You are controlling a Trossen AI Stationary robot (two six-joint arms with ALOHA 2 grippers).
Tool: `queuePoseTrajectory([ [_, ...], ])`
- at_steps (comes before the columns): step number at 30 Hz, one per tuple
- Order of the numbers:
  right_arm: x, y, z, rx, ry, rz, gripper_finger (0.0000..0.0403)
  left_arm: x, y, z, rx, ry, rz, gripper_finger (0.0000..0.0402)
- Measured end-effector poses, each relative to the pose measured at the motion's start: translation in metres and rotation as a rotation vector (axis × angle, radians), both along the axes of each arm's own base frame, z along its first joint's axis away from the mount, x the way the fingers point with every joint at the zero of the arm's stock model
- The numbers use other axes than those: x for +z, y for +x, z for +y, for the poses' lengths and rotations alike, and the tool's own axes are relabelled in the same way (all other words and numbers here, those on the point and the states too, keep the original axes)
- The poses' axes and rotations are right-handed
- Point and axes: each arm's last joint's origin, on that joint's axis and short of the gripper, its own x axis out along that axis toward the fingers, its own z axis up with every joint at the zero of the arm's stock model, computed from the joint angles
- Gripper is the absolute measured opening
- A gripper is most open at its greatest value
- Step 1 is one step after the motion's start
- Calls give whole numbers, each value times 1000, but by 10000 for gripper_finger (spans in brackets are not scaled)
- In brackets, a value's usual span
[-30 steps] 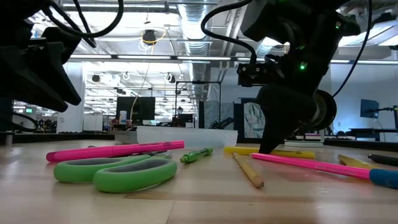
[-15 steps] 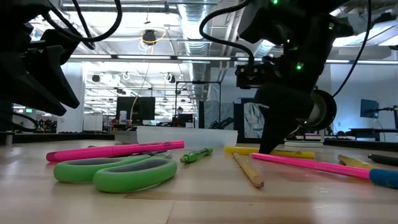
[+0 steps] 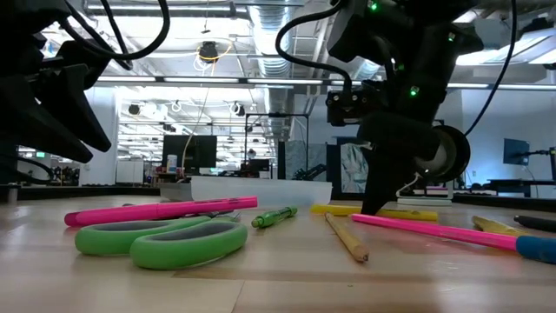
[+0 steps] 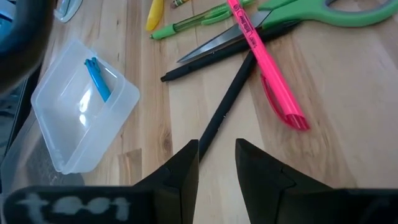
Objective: Pick & place school supplies into a supply box
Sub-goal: Put the left yellow pen into the transparent supply box
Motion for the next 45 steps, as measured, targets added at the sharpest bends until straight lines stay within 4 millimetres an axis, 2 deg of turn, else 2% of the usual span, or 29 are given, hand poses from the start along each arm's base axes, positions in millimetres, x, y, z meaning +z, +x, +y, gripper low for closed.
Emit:
queuePoseTrajectory([
  [4,2,3,0,26,-14,-2,10,0,0,0,6,-14,-2,96],
  [10,8,9,0,61,-38,-15,32,0,0,0,15,-27,-4,96],
  [18,10,11,1,81,-49,-27,13,0,0,0,15,-27,-4,96],
  [27,10,12,0,74,-47,-31,50,0,0,0,16,-27,-4,96],
  [38,10,13,1,76,-51,-37,9,0,0,0,15,-27,-4,96],
  [45,11,12,2,75,-85,-44,25,0,0,0,15,-27,-4,96],
])
